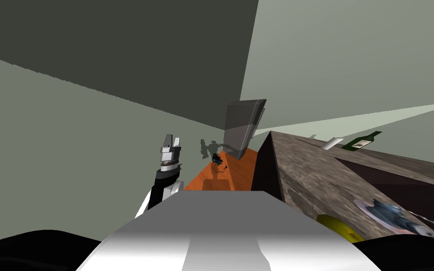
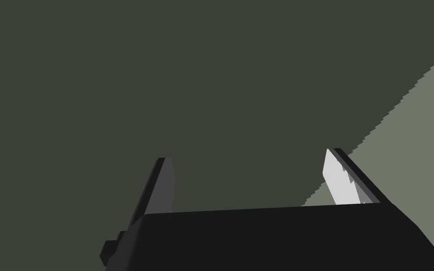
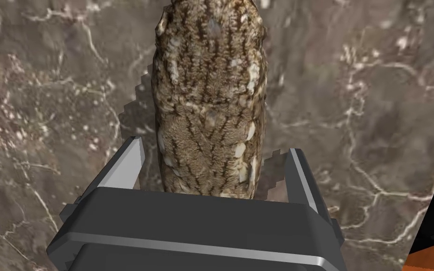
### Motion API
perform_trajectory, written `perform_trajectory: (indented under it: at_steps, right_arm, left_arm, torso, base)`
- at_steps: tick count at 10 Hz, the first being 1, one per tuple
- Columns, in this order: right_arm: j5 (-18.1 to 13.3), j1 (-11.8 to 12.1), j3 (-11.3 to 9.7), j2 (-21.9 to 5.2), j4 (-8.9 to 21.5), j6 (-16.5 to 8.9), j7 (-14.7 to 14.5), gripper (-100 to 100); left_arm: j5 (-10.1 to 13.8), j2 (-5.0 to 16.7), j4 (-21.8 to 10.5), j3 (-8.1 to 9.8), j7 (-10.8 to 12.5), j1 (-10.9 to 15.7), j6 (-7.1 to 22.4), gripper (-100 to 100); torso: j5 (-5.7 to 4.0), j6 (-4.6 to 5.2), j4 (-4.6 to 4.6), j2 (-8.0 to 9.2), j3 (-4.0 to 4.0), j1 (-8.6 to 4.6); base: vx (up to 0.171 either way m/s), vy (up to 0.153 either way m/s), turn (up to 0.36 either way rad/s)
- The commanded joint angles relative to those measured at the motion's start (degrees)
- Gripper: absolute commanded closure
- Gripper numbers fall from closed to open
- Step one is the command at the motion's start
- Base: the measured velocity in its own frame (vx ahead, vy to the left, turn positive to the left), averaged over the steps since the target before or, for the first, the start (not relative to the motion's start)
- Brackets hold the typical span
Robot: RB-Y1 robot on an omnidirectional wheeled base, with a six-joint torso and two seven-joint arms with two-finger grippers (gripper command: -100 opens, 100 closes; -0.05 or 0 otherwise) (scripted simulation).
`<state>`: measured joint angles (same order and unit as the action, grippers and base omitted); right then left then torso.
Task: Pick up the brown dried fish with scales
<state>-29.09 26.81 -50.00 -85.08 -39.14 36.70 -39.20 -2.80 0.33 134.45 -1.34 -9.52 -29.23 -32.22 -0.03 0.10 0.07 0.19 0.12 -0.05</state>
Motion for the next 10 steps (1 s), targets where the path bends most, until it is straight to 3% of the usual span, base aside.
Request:
perform_trajectory:
  at_steps: [1, 2, 3, 4, 5, 6, 7, 10]
  right_arm:
    - [-2.8, 0.79, 1.41, -0.74, -2.1, -1.06, 1.48, -100]
    - [-4.6, 1.28, 3.83, -0.98, -3.67, -1.84, 3.56, -100]
    - [-6.45, 1.28, 4.01, -0.98, -3.67, -1.84, 3.56, -100]
    - [-8.28, 1.76, 6.36, -1.21, -5.24, -2.63, 5.64, -100]
    - [-9.88, 1.76, 6.6, -1.21, -5.24, -2.63, 5.64, -100]
    - [-8.7, 1.81, 6.23, -1.04, -4.85, -2.46, 5.04, -100]
    - [-8.89, 1.82, 6.31, -1.06, -4.93, -2.54, 5.22, 100]
    - [-8.87, 1.85, 6.28, -1.02, -4.94, -2.49, 5.22, 100]
  left_arm:
    - [0.0, 0.0, 0.0, 0.0, 0.0, 0.0, 0.0, 0]
    - [0.0, 0.0, 0.0, 0.0, 0.0, 0.0, 0.0, 0]
    - [0.0, 0.0, 0.0, 0.0, 0.0, 0.0, 0.0, 0]
    - [0.0, 0.0, 0.0, 0.0, 0.0, 0.0, 0.0, 0]
    - [0.0, 0.0, 0.0, 0.0, 0.0, 0.0, 0.0, 0]
    - [0.0, 0.0, 0.0, 0.0, 0.0, 0.0, 0.0, 0]
    - [0.0, 0.0, 0.0, 0.0, 0.0, 0.0, 0.0, 0]
    - [0.0, 0.0, 0.0, 0.0, 0.0, 0.0, 0.0, 0]
  torso:
    - [0.0, 0.0, 0.0, 0.0, 0.0, 0.0]
    - [0.01, -0.01, 0.0, 0.0, 0.0, 0.01]
    - [0.0, -0.01, 0.0, 0.0, 0.0, 0.0]
    - [-0.03, -0.02, 0.0, 0.0, 0.0, -0.04]
    - [-0.03, -0.01, 0.0, 0.0, 0.0, -0.06]
    - [-0.03, -0.02, 0.0, -0.01, 0.0, -0.05]
    - [-0.04, -0.02, 0.0, -0.01, 0.0, -0.05]
    - [-0.03, -0.06, 0.01, -0.02, -0.01, -0.08]
  base:
    - [-0.004, -0.013, -0.022]
    - [-0.005, -0.018, -0.051]
    - [-0.003, -0.012, -0.028]
    - [-0.002, -0.014, -0.051]
    - [-0.002, -0.011, -0.027]
    - [0.0, 0.0, 0.0]
    - [-0.001, 0.001, -0.011]
    - [0.0, 0.0, 0.0]
